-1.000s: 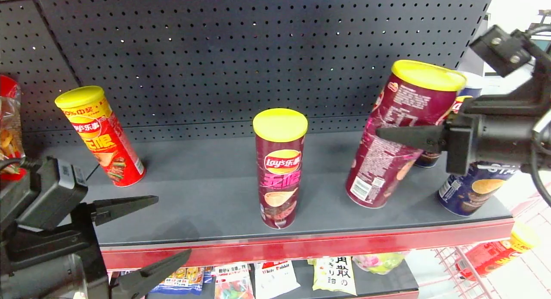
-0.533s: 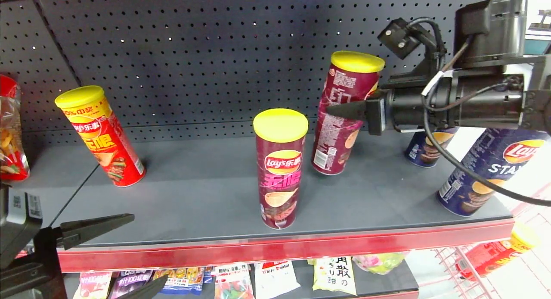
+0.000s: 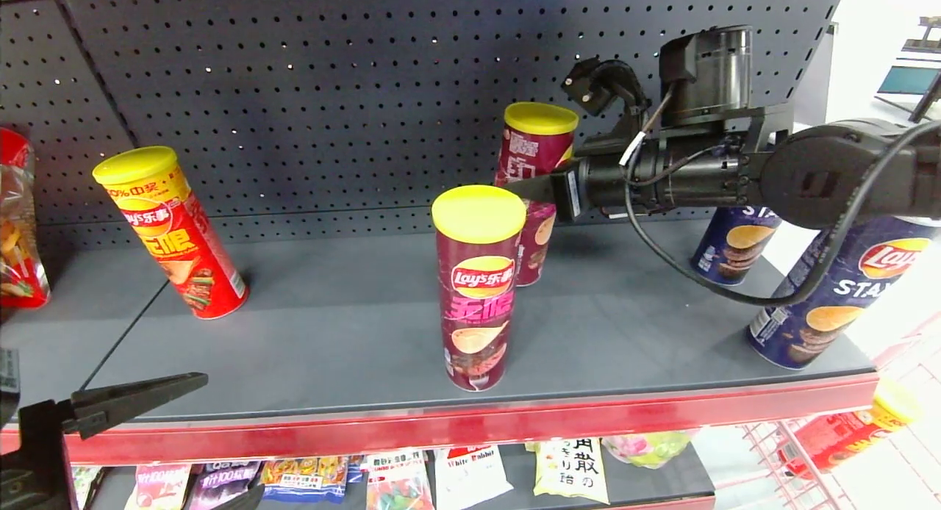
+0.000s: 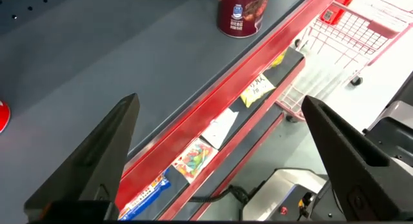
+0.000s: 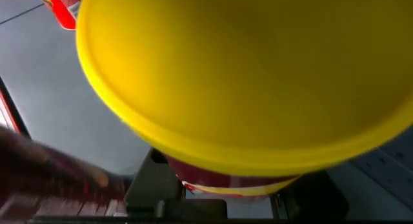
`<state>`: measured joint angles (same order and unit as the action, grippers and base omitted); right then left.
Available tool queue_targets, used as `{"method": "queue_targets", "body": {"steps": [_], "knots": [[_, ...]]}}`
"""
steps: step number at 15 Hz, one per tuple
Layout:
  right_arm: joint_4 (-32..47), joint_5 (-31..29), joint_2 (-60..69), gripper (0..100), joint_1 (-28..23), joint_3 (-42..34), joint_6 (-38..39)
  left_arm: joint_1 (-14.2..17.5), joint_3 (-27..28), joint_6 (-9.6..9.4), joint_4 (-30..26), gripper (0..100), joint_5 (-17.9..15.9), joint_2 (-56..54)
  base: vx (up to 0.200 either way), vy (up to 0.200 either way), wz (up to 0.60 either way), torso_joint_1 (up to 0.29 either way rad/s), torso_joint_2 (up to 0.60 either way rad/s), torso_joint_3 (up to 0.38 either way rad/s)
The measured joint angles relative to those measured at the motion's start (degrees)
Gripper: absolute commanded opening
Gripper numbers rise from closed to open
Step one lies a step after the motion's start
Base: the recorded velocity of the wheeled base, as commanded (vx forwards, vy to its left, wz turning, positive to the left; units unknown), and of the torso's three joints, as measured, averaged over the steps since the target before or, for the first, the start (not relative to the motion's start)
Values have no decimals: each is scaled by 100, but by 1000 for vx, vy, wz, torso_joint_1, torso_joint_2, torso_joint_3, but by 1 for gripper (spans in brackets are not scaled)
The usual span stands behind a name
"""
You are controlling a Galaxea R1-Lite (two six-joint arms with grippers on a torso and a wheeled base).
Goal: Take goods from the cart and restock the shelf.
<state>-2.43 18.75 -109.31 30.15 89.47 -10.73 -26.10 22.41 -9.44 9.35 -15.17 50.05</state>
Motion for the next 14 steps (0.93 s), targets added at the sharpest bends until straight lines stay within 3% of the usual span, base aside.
{"method": "queue_targets", "body": {"steps": [6, 12, 13, 14], "knots": [[5, 60, -491, 0, 63, 502, -5, 0, -48, 11, 1, 100, 4, -17, 0, 0, 0, 0, 0, 0], [7, 57, -638, 0, 77, 538, -7, 0, -61, 20, 1, 100, 4, -17, 0, 0, 0, 0, 0, 0], [9, 51, -642, 100, 83, 513, -13, 0, -63, 20, 4, 100, 4, -17, 0, 0, 0, 0, 0, 0], [0, 43, -645, 100, 99, 499, -11, 0, -67, 20, 1, 100, 4, -17, 0, 0, 0, 0, 0, 0]]}}
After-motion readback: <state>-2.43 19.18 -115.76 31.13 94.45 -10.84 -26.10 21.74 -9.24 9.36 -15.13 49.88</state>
